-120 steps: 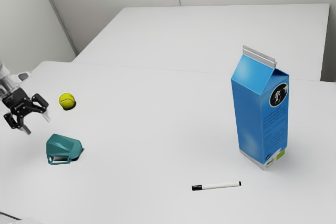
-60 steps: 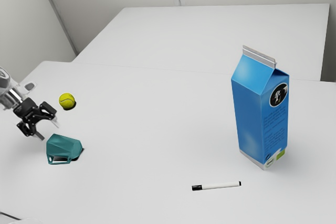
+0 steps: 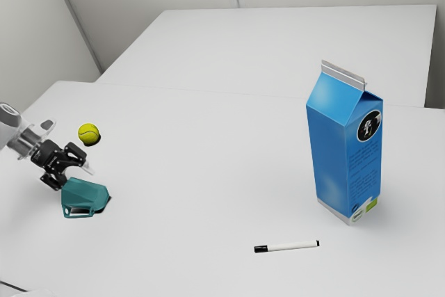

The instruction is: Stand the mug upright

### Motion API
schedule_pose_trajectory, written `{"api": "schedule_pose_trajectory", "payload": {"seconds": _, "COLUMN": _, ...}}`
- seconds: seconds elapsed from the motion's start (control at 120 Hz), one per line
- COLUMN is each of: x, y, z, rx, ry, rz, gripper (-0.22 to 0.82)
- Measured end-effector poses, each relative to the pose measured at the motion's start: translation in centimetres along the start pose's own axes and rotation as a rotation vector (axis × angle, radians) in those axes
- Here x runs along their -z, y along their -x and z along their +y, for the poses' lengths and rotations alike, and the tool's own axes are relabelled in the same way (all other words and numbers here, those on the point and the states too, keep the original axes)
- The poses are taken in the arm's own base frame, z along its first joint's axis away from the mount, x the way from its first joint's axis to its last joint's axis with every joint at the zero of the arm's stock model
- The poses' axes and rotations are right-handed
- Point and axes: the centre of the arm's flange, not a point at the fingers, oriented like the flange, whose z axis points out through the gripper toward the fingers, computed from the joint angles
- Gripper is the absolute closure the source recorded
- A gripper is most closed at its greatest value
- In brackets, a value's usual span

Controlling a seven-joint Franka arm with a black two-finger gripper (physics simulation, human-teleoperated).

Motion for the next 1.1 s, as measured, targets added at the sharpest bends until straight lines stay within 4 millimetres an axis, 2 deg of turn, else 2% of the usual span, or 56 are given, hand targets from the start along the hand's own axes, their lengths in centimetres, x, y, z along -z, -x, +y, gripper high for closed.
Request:
{"api": "schedule_pose_trajectory", "payload": {"seconds": 0.125, "x": 0.2, "y": 0.0, "z": 0.2, "rx": -0.009, "ry": -0.002, "rz": 0.005, "gripper": 0.48}}
{"api": "schedule_pose_trajectory", "payload": {"seconds": 0.25, "x": 0.4, "y": 0.0, "z": 0.4, "rx": -0.016, "ry": -0.003, "rz": 0.012, "gripper": 0.63}}
{"api": "schedule_pose_trajectory", "payload": {"seconds": 0.425, "x": 0.8, "y": -0.1, "z": 1.2, "rx": -0.032, "ry": -0.006, "rz": 0.023, "gripper": 0.72}}
{"api": "schedule_pose_trajectory", "payload": {"seconds": 0.567, "x": 1.1, "y": 0.0, "z": 2.0, "rx": -0.041, "ry": -0.017, "rz": 0.029, "gripper": 0.73}}
{"api": "schedule_pose_trajectory", "payload": {"seconds": 0.675, "x": 1.1, "y": 0.2, "z": 6.0, "rx": -0.112, "ry": -0.085, "rz": 0.040, "gripper": 0.73}}
{"api": "schedule_pose_trajectory", "payload": {"seconds": 0.892, "x": -0.9, "y": 0.2, "z": 15.2, "rx": -0.292, "ry": -0.324, "rz": 0.071, "gripper": 0.73}}
{"api": "schedule_pose_trajectory", "payload": {"seconds": 1.1, "x": -2.1, "y": 1.4, "z": 21.0, "rx": -0.419, "ry": -0.544, "rz": 0.158, "gripper": 0.74}}
